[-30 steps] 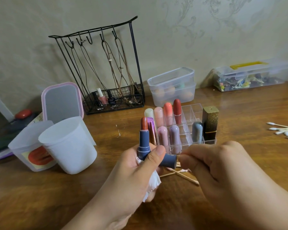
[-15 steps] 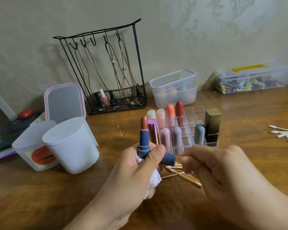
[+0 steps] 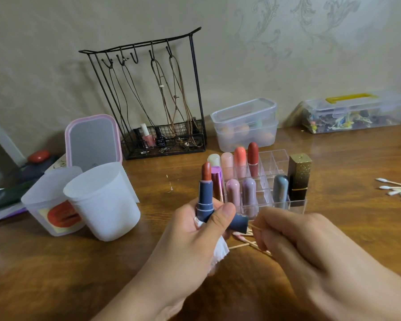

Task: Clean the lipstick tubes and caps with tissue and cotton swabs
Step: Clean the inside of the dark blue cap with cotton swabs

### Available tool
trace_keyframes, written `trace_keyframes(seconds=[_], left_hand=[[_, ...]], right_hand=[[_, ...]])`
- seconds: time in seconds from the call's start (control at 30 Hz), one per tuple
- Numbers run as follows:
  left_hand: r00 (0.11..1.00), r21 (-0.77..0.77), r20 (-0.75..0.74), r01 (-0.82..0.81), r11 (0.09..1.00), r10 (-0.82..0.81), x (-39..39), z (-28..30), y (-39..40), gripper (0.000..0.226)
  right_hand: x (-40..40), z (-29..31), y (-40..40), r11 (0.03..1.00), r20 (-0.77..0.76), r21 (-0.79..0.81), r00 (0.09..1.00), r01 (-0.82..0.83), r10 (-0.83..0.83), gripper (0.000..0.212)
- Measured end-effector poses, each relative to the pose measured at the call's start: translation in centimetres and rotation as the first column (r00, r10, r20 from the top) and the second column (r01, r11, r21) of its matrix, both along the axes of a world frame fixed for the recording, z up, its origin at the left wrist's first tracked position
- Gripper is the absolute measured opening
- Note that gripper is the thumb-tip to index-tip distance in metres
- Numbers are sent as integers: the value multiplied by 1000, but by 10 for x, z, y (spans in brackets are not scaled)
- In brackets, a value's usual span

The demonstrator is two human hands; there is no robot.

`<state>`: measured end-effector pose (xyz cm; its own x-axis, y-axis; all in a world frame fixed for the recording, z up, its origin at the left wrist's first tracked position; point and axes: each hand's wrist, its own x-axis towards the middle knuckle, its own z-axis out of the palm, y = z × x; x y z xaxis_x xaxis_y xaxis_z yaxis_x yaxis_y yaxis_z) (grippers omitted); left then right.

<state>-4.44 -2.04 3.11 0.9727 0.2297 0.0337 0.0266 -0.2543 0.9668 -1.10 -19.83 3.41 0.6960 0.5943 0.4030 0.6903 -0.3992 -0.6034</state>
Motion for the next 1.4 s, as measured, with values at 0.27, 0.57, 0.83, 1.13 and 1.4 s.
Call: trace_keyframes(seconds=[0.27,0.57,0.83,1.13,1.4], left_hand=[[992,-269,-21,115,956,-125,1,4,3,34],[994,-165,-11,106,981,-109,1,2,3,44],[997,-133,-29,69,989,-73,2,-1,2,50],[988,-229,-48,132,964,-147,1,3,-2,48],[992,-285,-26,110,952,-122,1,3,-2,42]], right_hand=[[14,1,-4,995,61,-98,997,-31,37,23],[11,4,-4,979,55,-131,985,-153,161,18],[5,0,-1,1000,124,-9,992,-1,2,20],[10,-5,0,998,79,-46,996,53,-50,28],[8,-4,-1,994,54,-104,998,-35,40,16]])
